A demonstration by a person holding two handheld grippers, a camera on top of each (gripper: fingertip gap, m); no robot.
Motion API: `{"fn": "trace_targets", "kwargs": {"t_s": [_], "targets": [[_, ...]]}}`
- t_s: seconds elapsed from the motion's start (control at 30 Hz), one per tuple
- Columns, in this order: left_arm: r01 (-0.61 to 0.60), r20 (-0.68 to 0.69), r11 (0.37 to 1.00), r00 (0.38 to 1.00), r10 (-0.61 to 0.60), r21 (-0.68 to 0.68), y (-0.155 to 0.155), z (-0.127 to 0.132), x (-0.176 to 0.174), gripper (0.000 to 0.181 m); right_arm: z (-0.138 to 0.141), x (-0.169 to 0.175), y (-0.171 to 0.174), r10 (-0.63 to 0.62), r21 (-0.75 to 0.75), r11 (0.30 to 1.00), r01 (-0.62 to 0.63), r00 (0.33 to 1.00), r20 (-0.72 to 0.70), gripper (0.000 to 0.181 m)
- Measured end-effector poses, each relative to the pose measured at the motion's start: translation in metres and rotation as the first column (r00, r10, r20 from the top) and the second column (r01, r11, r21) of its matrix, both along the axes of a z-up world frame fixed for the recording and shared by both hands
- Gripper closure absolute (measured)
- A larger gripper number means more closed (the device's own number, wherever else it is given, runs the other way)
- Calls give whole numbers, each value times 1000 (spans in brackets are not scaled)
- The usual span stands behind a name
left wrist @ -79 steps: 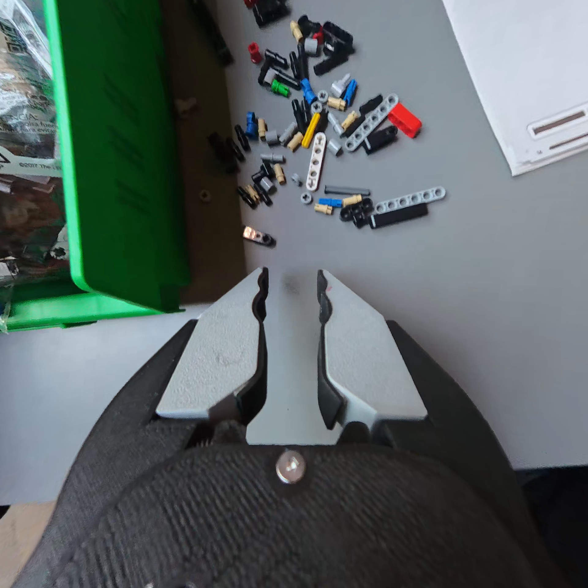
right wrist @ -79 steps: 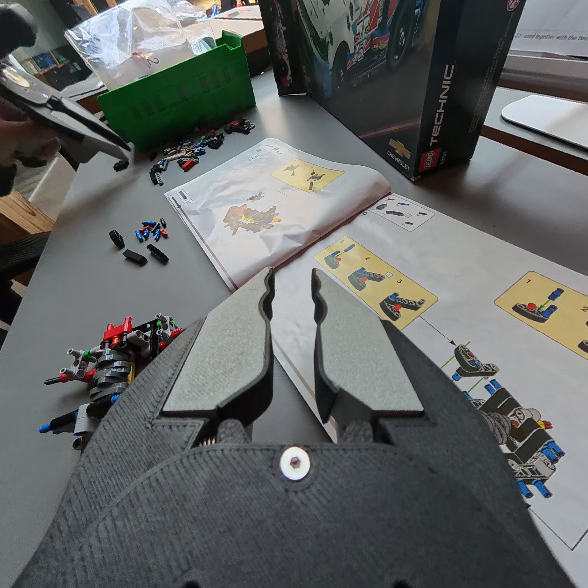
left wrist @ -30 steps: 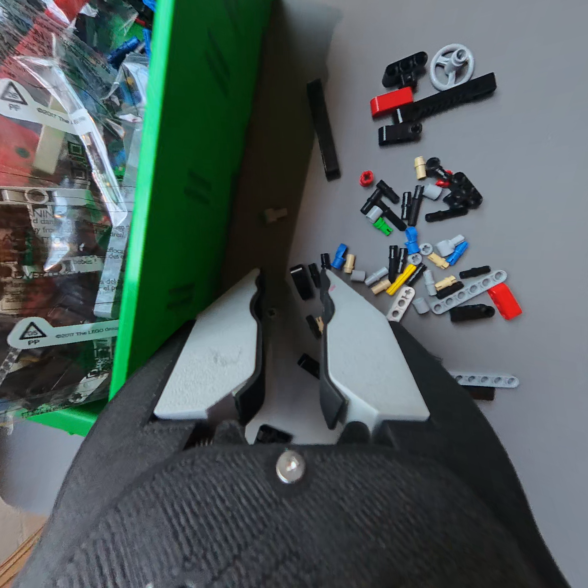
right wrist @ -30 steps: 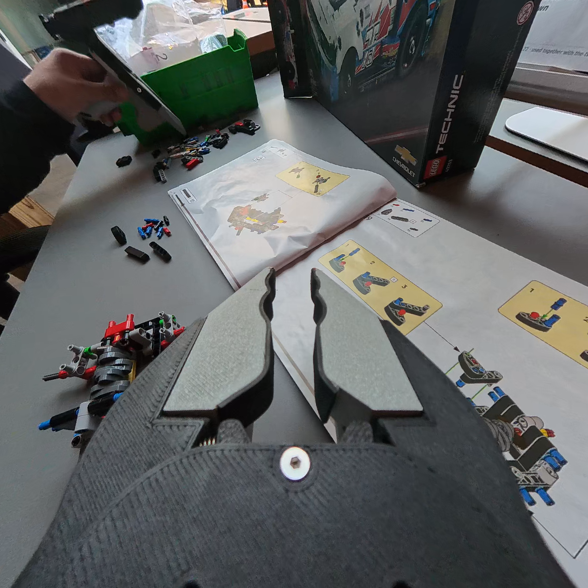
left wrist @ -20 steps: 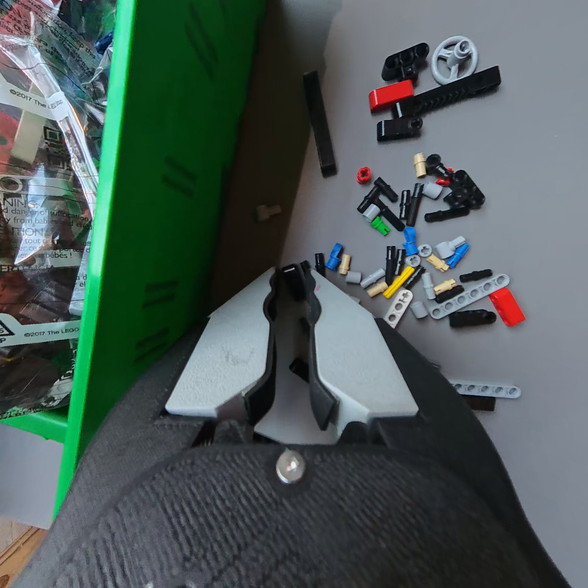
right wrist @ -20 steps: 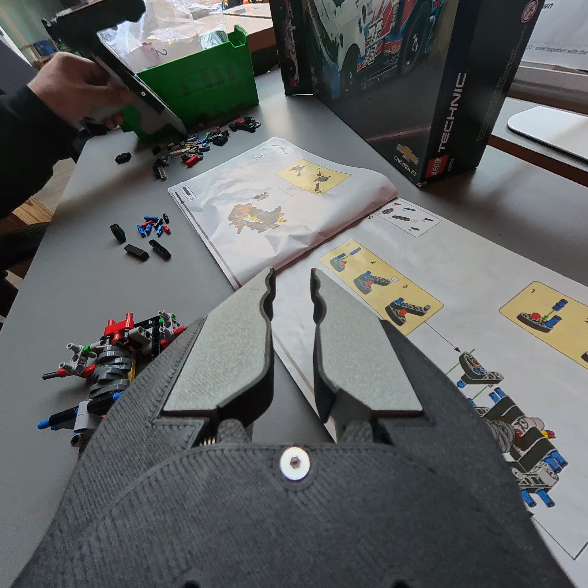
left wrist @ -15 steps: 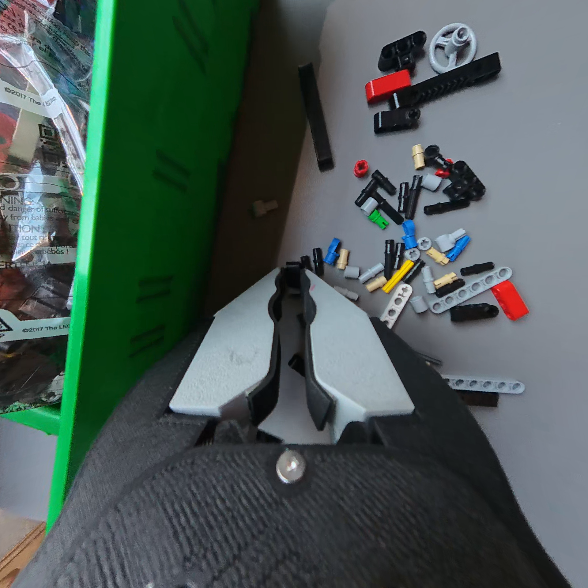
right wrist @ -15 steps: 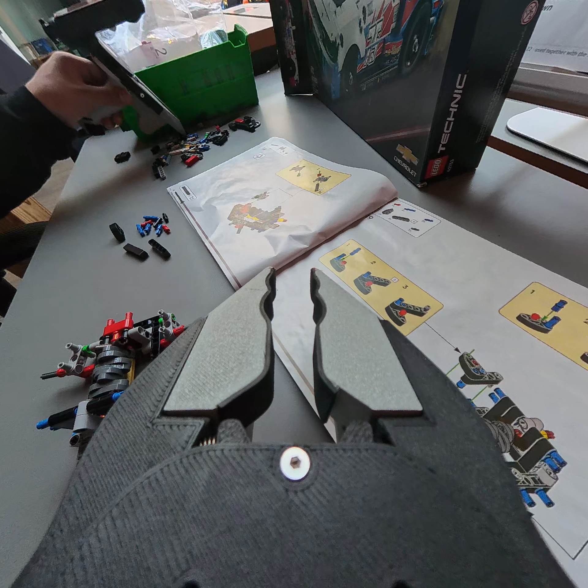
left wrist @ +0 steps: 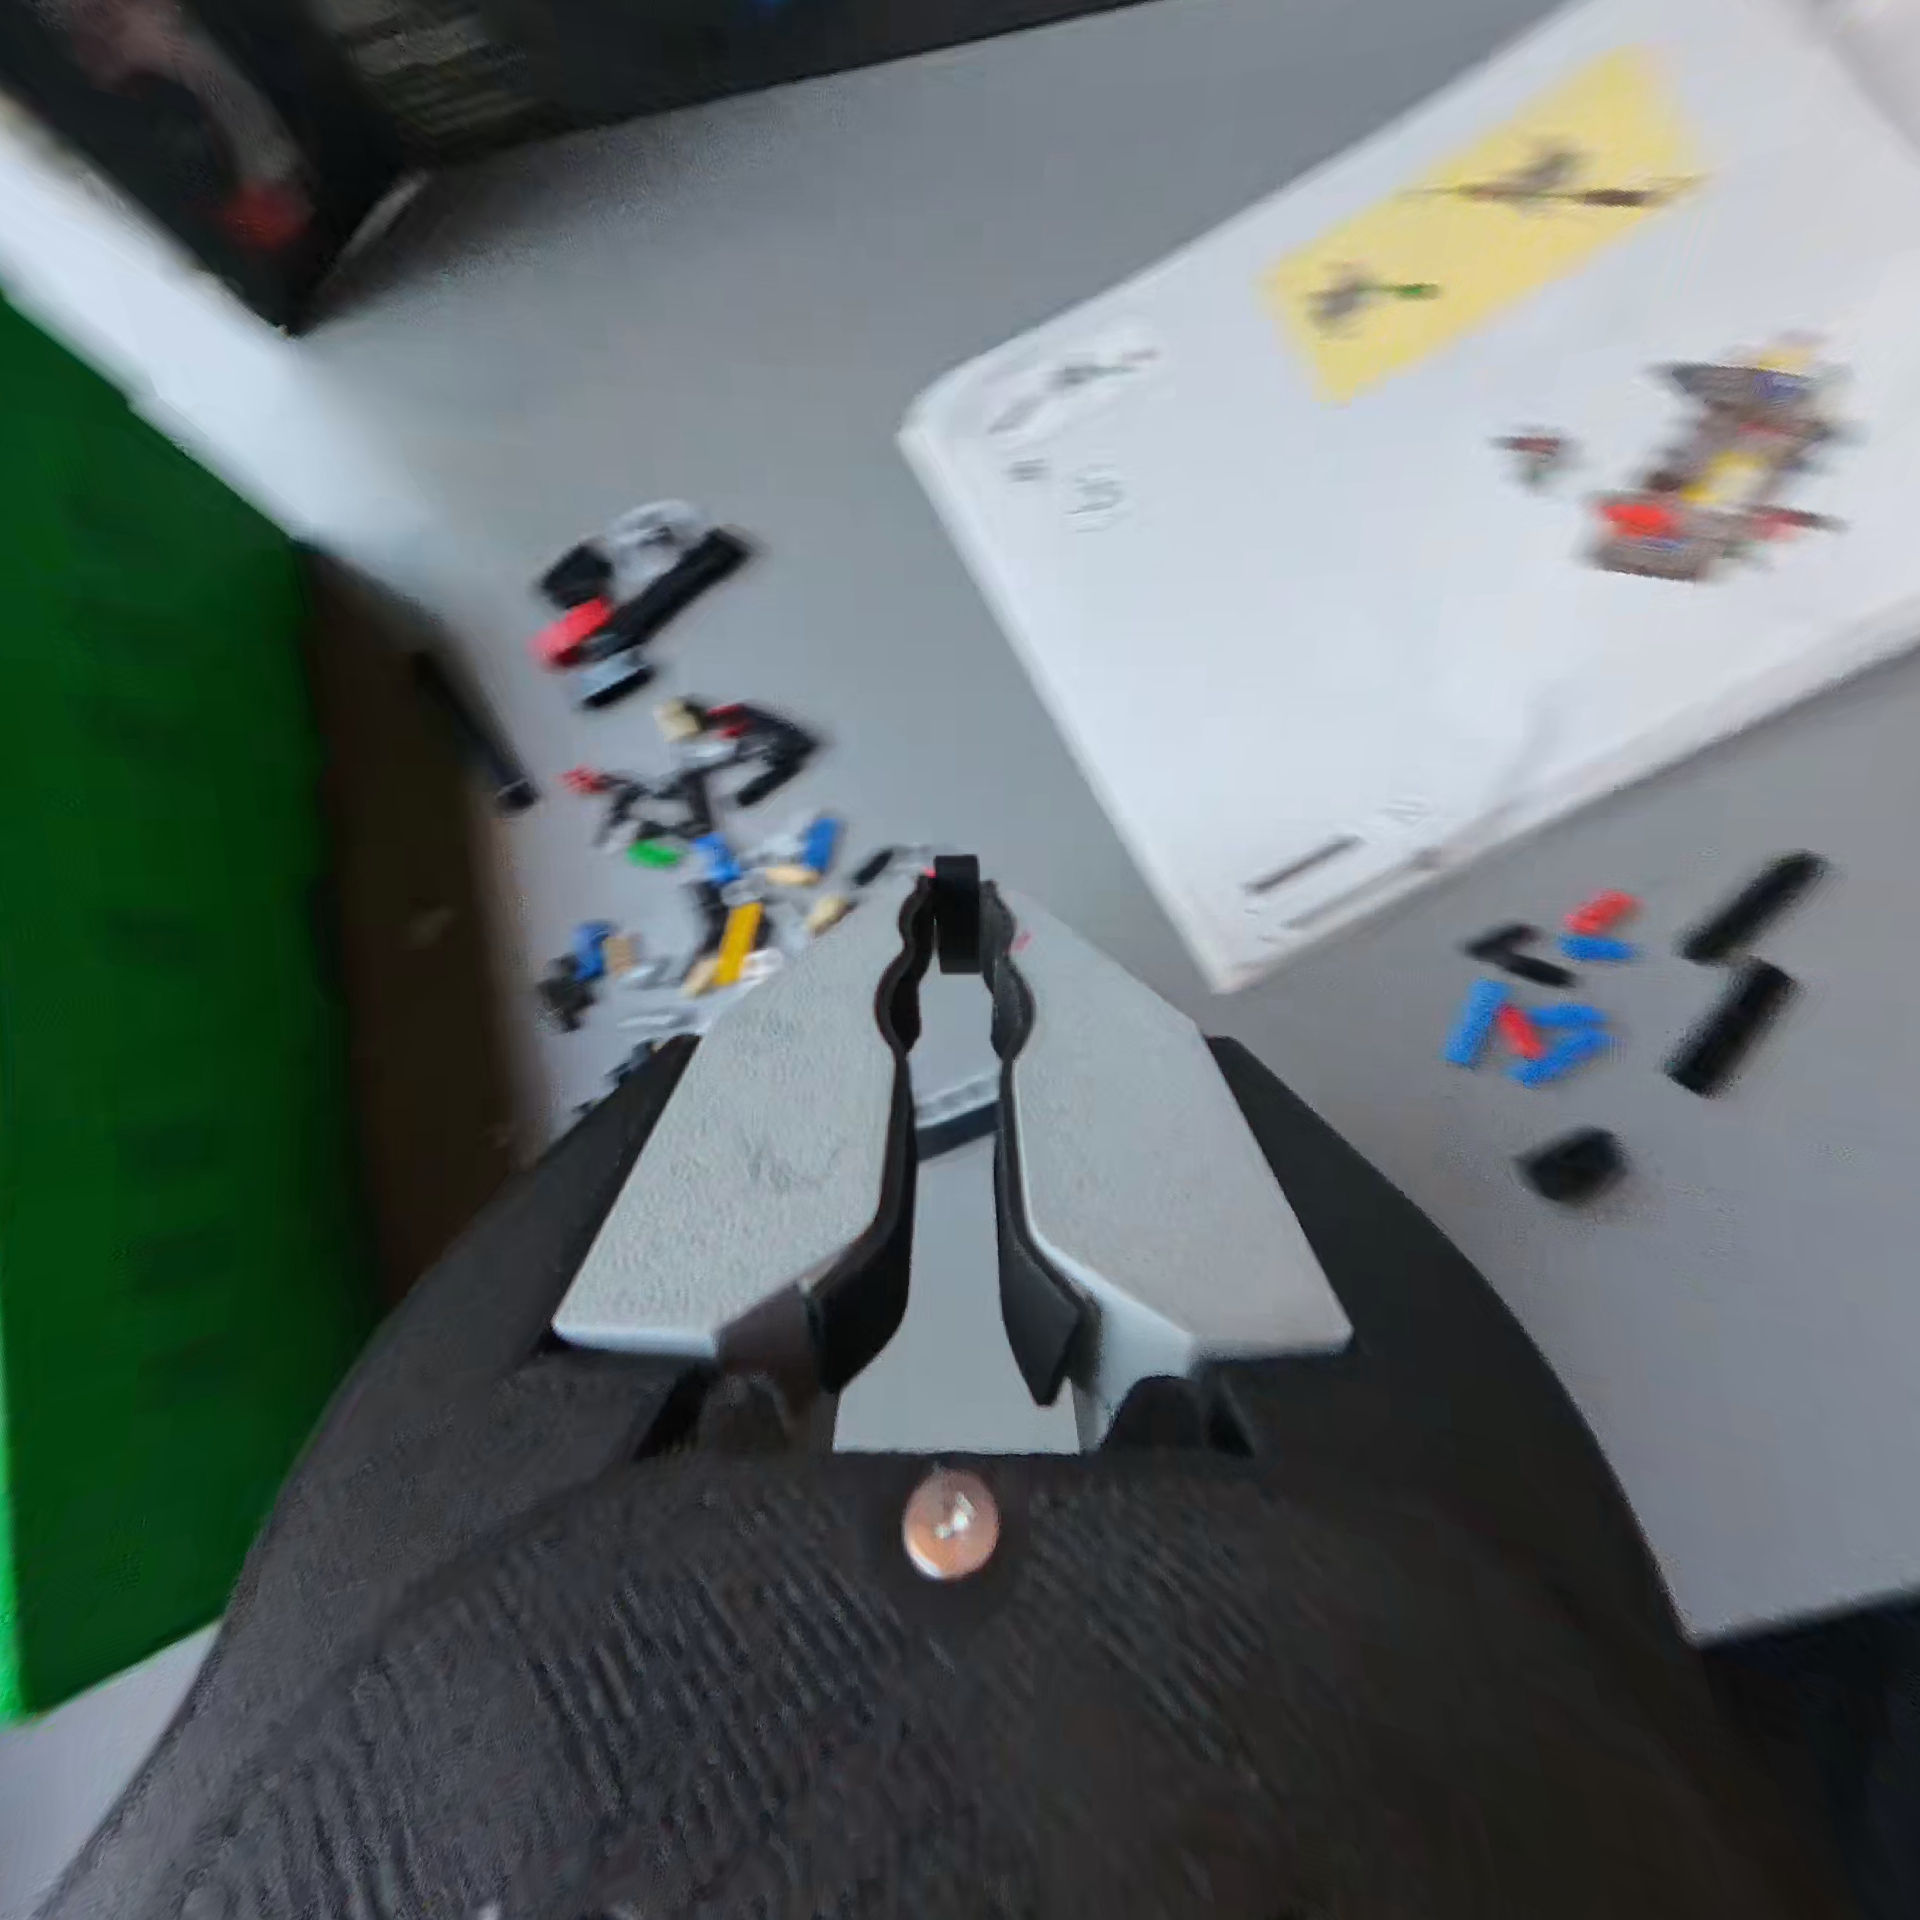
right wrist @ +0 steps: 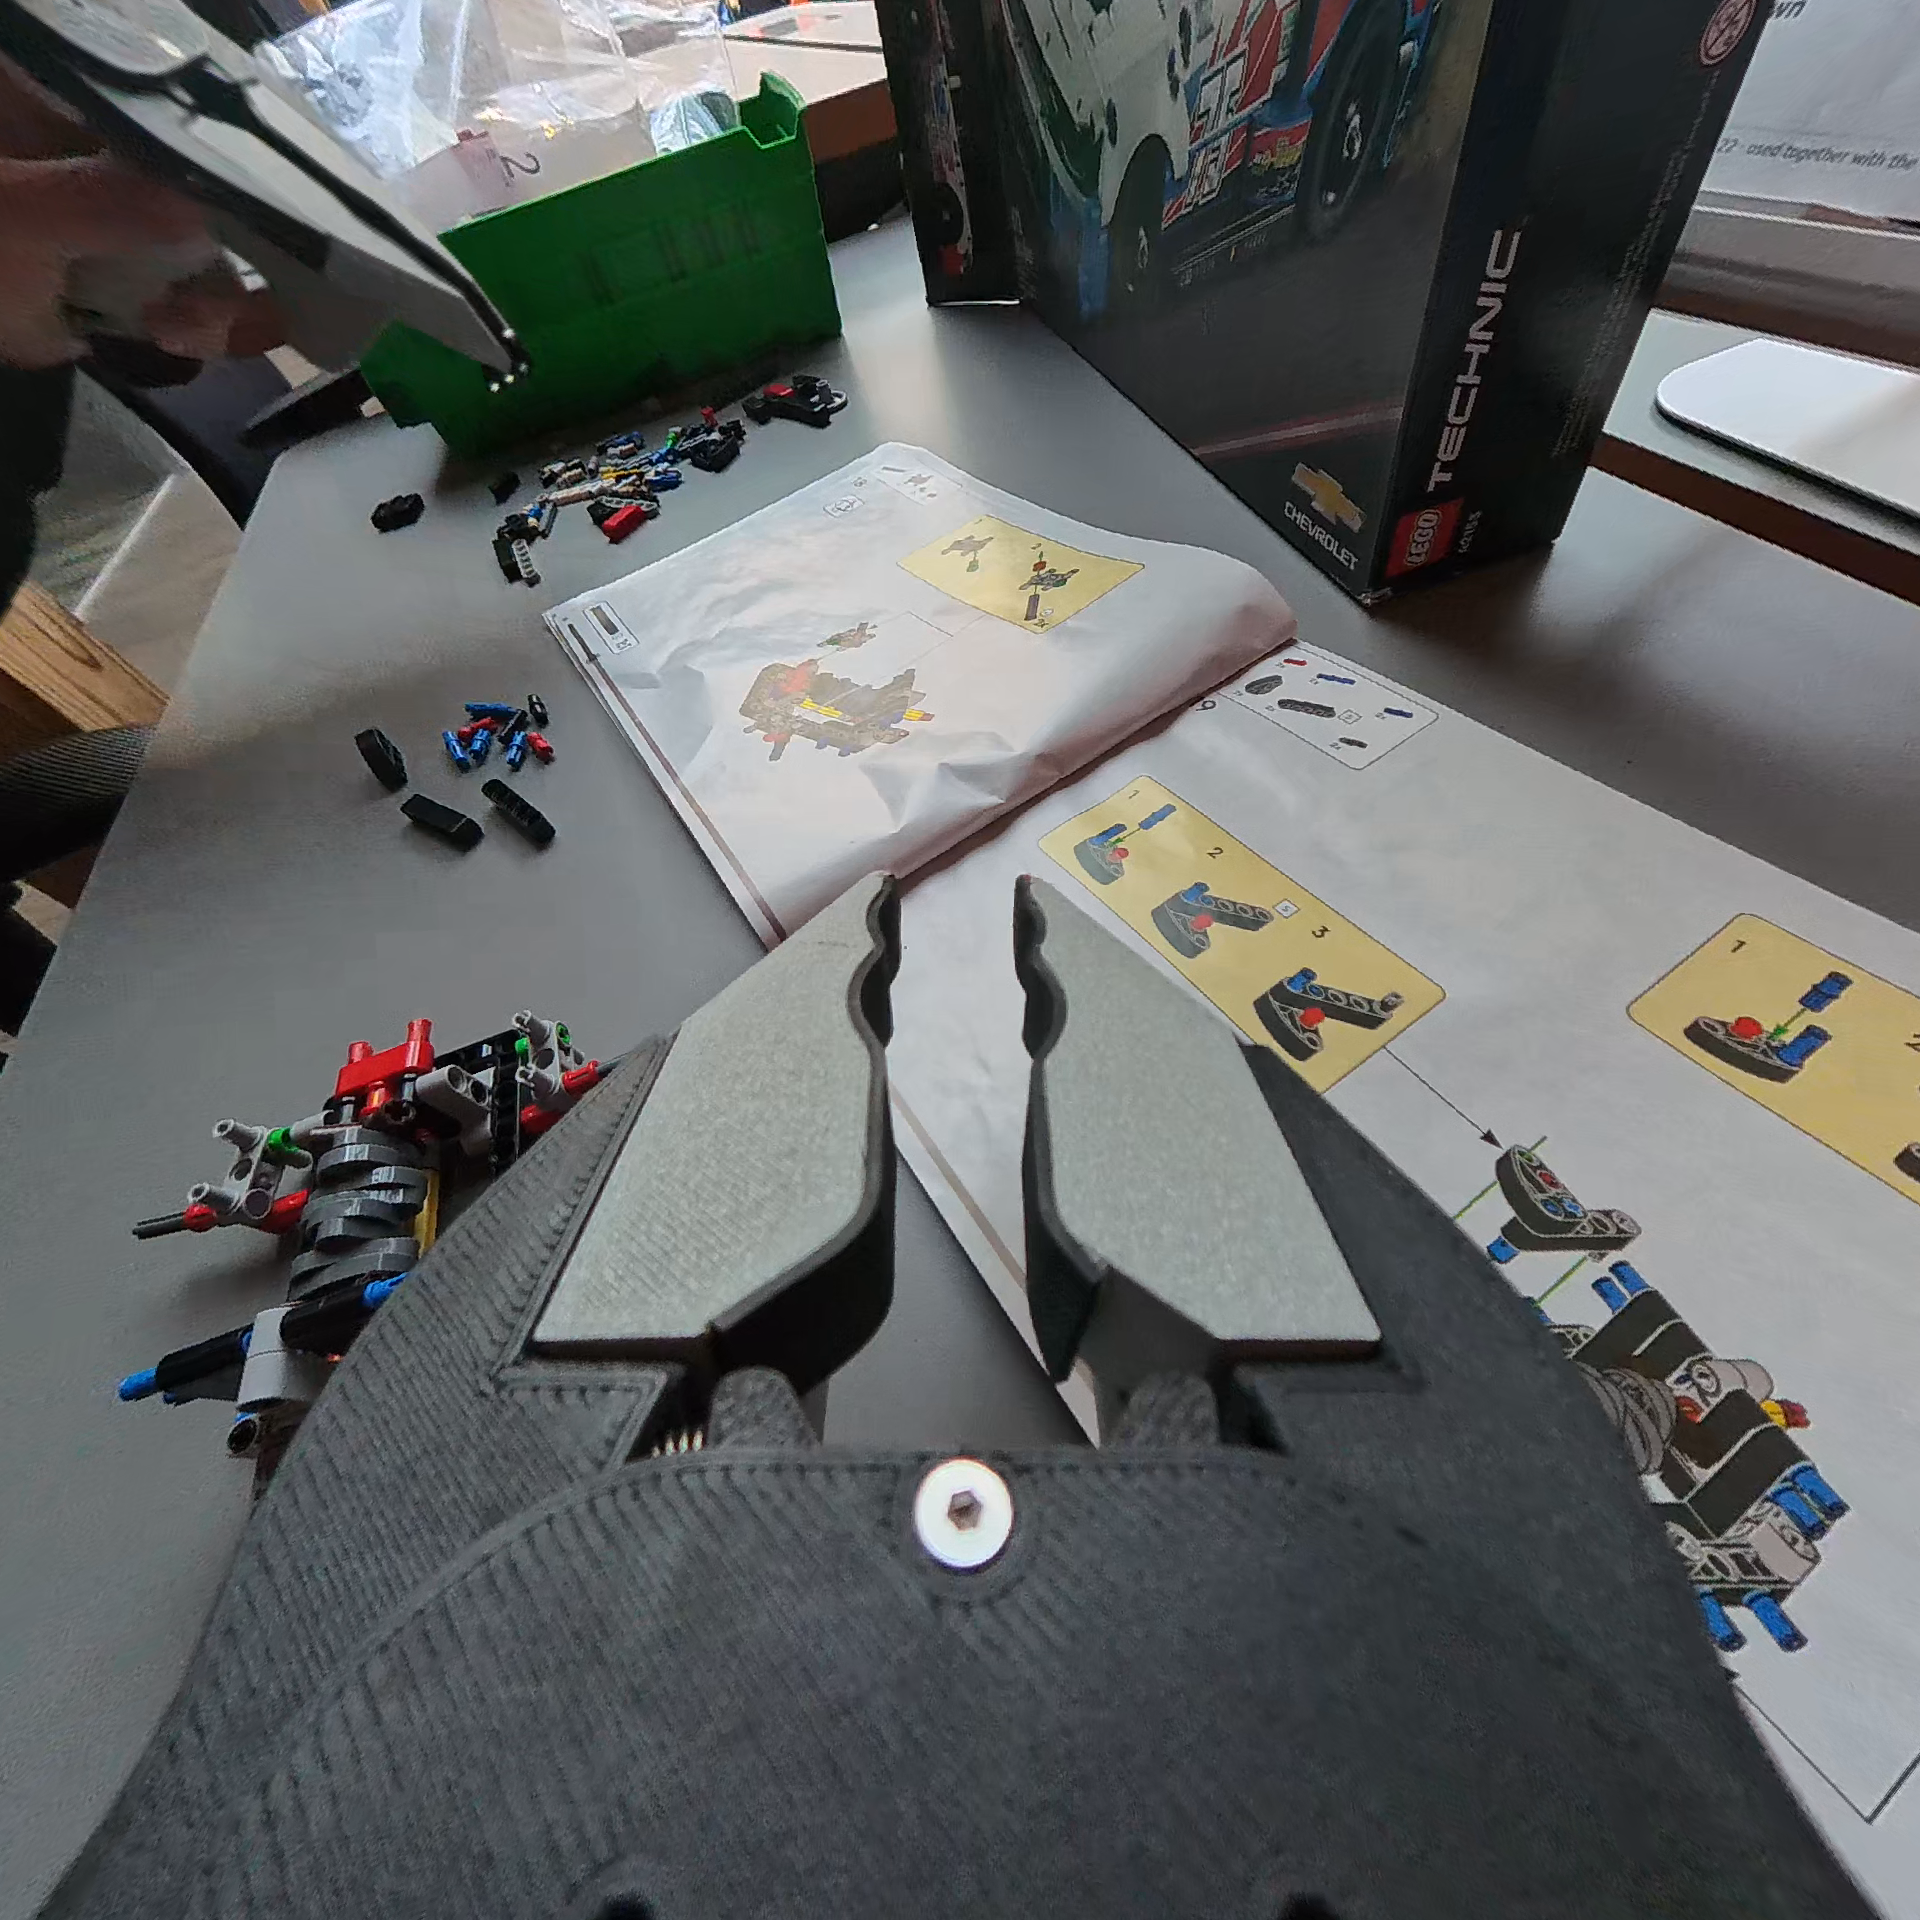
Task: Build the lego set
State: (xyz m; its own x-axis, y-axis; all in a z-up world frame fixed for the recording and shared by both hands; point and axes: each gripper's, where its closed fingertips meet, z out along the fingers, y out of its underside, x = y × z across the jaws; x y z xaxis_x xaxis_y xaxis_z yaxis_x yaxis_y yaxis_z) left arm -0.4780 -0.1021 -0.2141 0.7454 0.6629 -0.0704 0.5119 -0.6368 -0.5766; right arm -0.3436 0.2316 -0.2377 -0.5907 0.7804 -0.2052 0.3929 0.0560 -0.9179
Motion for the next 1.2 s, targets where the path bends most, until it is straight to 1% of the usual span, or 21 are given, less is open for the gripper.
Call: {"fn": "trace_targets", "kwargs": {"t_s": [0.03,0.1,0.17,0.2,0.27,0.37,0.43,0.5,0.57,0.63,0.73,0.8,0.87,0.93,0.97,1.03,1.07,1.13,1.17,1.2], "targets": [[93,12,996,996,-93,14,21,-1,21,175,0,0,0,0,2,1000,0,1000,0,162],[255,17,967,967,-256,20,57,-7,64,175,0,0,0,0,3,1000,0,1000,0,162],[384,36,923,923,-383,-17,81,-22,103,175,0,0,0,0,0,1000,0,1000,2,162],[427,33,904,904,-426,-28,91,-28,118,175,0,0,0,1,-2,1000,-1,1000,4,162],[516,76,856,855,-513,-27,107,-41,151,176,0,0,0,1,-4,1000,-1,1000,4,162],[586,89,809,809,-580,-51,120,-55,177,175,0,0,0,0,-3,1000,0,1000,3,162],[594,76,798,804,-589,-99,125,-64,177,175,-1,0,0,1,-3,1000,-1,1000,5,162],[613,109,783,790,-603,-108,129,-74,182,175,-1,-1,0,0,-2,1000,0,1000,4,162],[604,94,782,797,-597,-152,129,-82,176,174,0,-1,1,-3,-5,1000,3,1000,1,161],[604,95,784,797,-596,-142,131,-81,175,175,1,-1,3,-9,-7,1000,9,1000,-3,161],[601,108,788,799,-591,-130,128,-79,174,164,2,-2,5,-15,-12,1000,15,1000,-7,161],[602,110,791,798,-592,-110,127,-73,174,163,3,-2,7,-22,-20,1000,21,1000,-15,161],[604,101,792,796,-596,-86,127,-63,173,159,6,-2,10,-30,-31,999,30,999,-25,161],[597,76,802,801,-594,-33,128,-46,168,156,10,-2,13,-40,-52,998,38,998,-39,161],[589,62,808,806,-588,6,130,-35,164,154,13,-2,15,-44,-65,997,41,998,-47,160],[555,14,826,830,-558,96,134,-11,147,140,16,-2,17,-50,-87,995,44,997,-57,158],[541,-20,827,838,-545,152,137,1,136,138,18,-1,18,-51,-96,994,44,997,-64,157],[529,-77,797,843,-532,291,145,26,115,138,20,-1,19,-56,-101,994,49,996,-72,157],[522,-79,779,844,-530,348,148,33,106,135,20,-1,19,-59,-97,994,52,996,-71,156],[517,-73,761,842,-534,392,151,38,97,136,19,-1,20,-61,-93,994,55,996,-70,156]]}}
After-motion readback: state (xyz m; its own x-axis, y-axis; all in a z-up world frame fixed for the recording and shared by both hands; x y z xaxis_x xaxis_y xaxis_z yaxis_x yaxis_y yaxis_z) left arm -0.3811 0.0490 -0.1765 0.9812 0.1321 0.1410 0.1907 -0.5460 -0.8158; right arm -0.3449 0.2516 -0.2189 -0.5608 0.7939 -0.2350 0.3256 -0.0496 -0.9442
